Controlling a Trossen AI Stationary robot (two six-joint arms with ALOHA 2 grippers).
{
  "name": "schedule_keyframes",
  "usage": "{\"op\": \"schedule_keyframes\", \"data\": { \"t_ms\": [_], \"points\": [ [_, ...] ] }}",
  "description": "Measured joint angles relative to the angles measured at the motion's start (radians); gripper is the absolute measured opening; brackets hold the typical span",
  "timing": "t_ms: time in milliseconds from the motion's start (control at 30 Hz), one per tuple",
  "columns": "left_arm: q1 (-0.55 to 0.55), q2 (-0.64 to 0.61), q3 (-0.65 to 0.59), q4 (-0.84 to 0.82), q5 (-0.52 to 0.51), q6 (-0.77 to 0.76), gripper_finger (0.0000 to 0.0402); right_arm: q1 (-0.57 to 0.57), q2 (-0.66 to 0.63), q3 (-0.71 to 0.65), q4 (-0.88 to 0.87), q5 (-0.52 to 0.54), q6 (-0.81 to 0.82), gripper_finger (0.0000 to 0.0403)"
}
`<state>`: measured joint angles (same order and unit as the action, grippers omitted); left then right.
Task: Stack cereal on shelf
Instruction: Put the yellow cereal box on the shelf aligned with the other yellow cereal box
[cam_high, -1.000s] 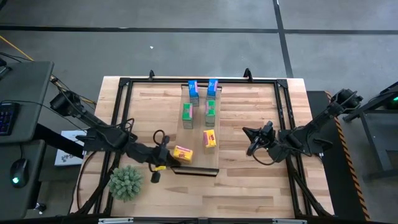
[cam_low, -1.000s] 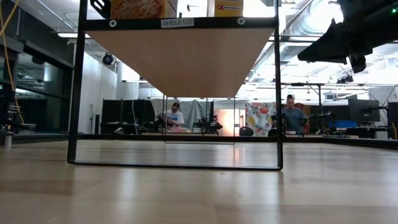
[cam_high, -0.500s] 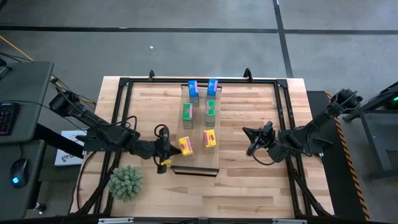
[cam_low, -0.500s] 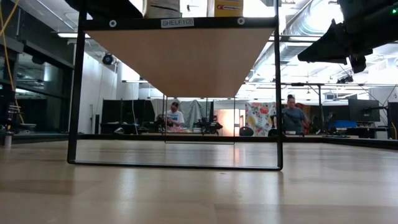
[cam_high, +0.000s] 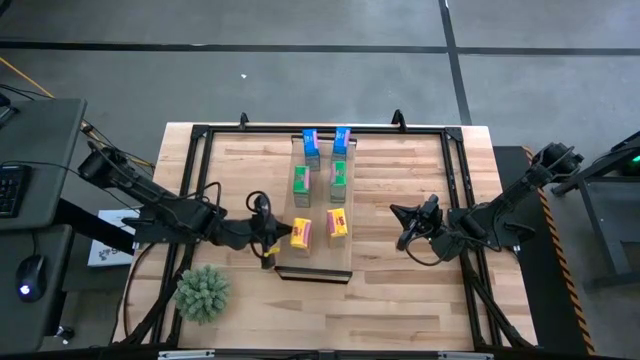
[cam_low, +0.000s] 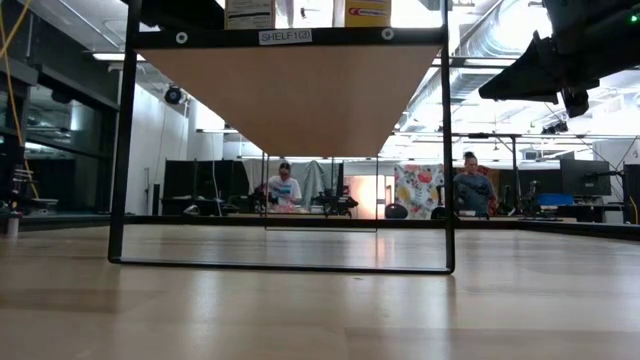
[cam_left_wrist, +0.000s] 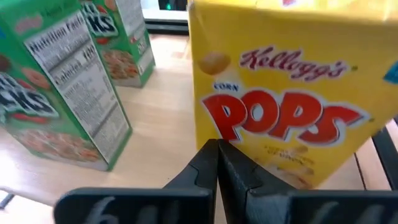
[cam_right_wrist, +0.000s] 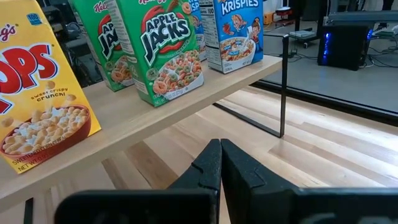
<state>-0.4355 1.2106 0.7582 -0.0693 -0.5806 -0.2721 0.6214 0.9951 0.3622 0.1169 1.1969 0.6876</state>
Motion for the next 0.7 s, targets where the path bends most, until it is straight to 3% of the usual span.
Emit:
{"op": "schedule_keyframes", "data": {
  "t_ms": [300,533,700],
  "points": [
    [0.0,-0.005,-0.001,-0.02,-0.008,0.025,0.0,0.0,0.0,0.0,0.0,0.0,0.0,0.0],
    [-0.051,-0.125,-0.001,-0.147,-0.003,-0.047,0.0,0.0,0.0,0.0,-0.003,0.0,0.0,0.0],
    [-0.131,-0.135,-0.002,-0.09,0.178,0.007,0.0,0.0,0.0,0.0,-0.005,0.0,0.0,0.0]
  ]
}}
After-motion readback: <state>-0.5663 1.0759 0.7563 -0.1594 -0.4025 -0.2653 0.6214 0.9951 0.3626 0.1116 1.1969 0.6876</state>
